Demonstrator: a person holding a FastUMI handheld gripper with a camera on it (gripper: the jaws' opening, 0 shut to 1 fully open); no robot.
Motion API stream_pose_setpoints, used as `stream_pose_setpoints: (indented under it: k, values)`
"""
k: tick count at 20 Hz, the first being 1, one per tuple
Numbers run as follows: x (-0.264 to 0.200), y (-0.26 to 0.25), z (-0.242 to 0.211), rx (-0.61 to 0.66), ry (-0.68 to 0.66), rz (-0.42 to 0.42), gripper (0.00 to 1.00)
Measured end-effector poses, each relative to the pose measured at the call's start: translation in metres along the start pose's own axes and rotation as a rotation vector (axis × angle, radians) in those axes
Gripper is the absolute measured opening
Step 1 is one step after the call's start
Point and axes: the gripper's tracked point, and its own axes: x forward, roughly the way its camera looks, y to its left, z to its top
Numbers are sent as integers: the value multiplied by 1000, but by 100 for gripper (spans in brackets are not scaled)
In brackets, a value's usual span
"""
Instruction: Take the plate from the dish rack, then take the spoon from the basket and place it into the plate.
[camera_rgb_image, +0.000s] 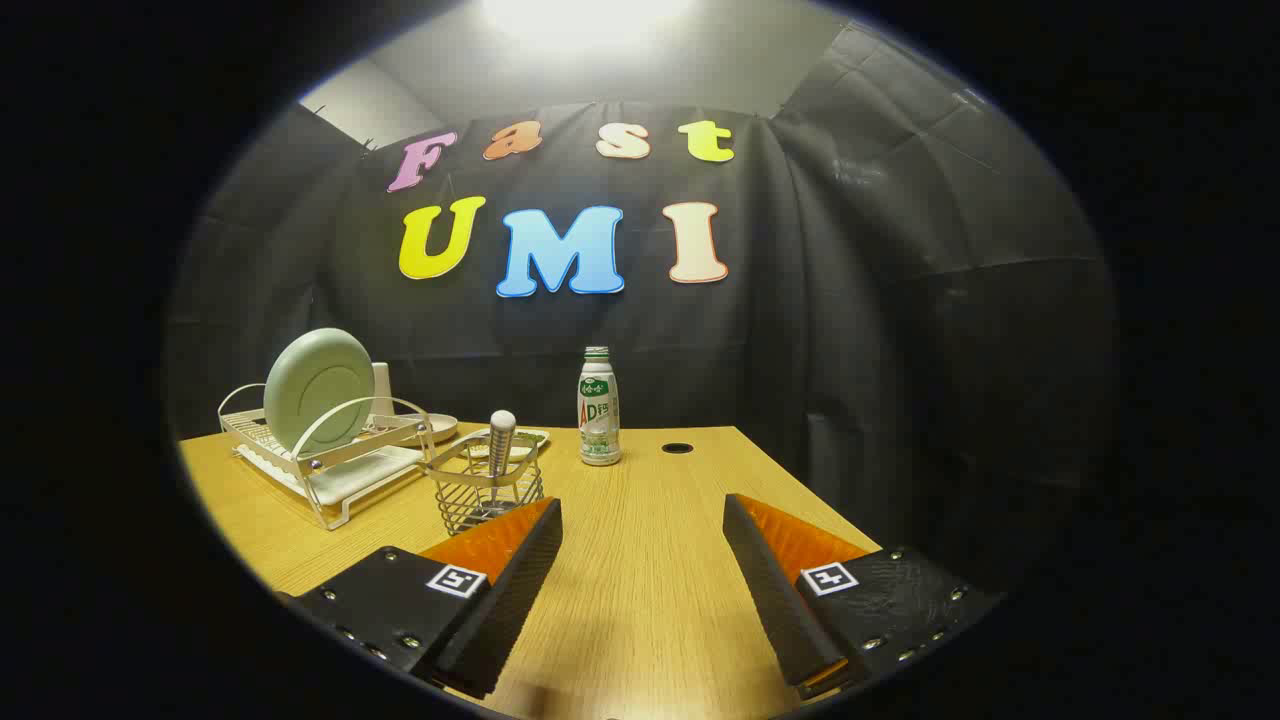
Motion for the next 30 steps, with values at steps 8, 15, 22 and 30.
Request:
stream_pose_setpoints:
  k: [8, 15, 22, 30]
  values:
    - [57, -4, 1, 22, 17, -8, 99]
    - [68, -40, 74, -13, -52, -139, 99]
    - [-46, -34, 153, -87, -41, -258, 99]
    - [-104, 94, 192, -84, 9, -154, 99]
